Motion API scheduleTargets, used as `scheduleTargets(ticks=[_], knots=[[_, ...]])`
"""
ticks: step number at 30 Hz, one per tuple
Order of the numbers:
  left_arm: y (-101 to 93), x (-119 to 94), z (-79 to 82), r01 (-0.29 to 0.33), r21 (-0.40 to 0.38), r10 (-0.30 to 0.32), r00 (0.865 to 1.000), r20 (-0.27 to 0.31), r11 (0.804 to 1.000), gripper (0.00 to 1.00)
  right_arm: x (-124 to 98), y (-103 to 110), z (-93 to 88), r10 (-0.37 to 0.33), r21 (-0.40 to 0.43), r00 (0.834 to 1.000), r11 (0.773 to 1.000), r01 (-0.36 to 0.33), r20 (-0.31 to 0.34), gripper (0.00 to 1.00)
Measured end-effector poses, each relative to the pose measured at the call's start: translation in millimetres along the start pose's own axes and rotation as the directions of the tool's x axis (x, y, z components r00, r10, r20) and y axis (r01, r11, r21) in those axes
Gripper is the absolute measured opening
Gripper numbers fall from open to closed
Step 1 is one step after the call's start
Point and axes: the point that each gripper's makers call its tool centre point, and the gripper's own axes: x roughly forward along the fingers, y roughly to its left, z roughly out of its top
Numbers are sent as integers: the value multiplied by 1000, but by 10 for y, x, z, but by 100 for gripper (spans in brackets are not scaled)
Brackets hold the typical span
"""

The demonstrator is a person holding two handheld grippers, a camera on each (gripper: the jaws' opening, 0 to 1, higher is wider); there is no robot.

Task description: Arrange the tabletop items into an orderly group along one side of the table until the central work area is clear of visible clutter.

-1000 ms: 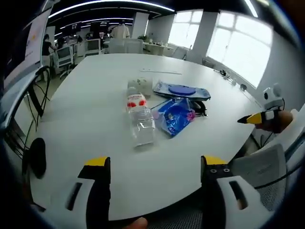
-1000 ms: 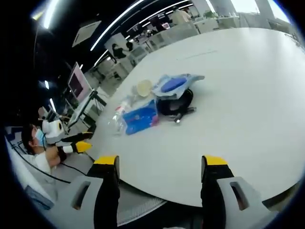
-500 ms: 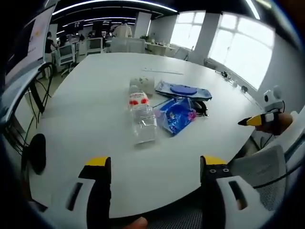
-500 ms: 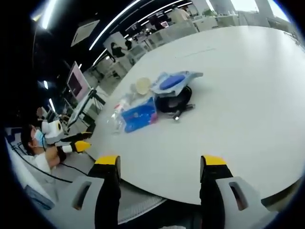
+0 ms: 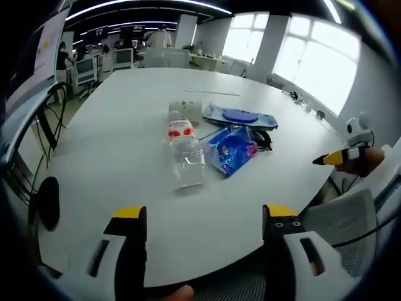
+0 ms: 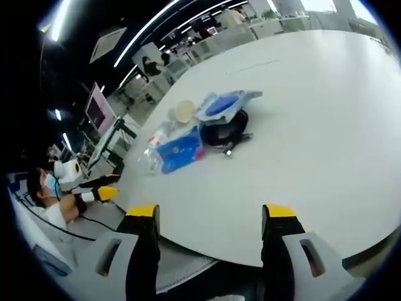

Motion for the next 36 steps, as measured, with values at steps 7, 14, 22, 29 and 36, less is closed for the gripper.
scheduleTargets(ticks=[7,14,22,29,36], knots=[[15,-18,-15,-4,-4,4,1000,-2,1000,76,37,22,-36,7,2,1000,1000,-7,-17,63],[20,-24,-24,-6,-7,6,1000,-4,1000,75,39,0,-70,-1,22,1000,1000,1,-29,62],[21,-6,-9,-8,-8,8,1000,-3,1000,74,43,-22,-40,4,47,1000,999,-3,-21,61],[25,23,24,-9,-5,9,1000,-3,1000,74,49,-49,22,9,71,1000,997,-9,-6,61],[36,53,65,-11,-6,11,1000,2,1000,74,76,-72,118,15,98,1000,995,-16,14,60]])
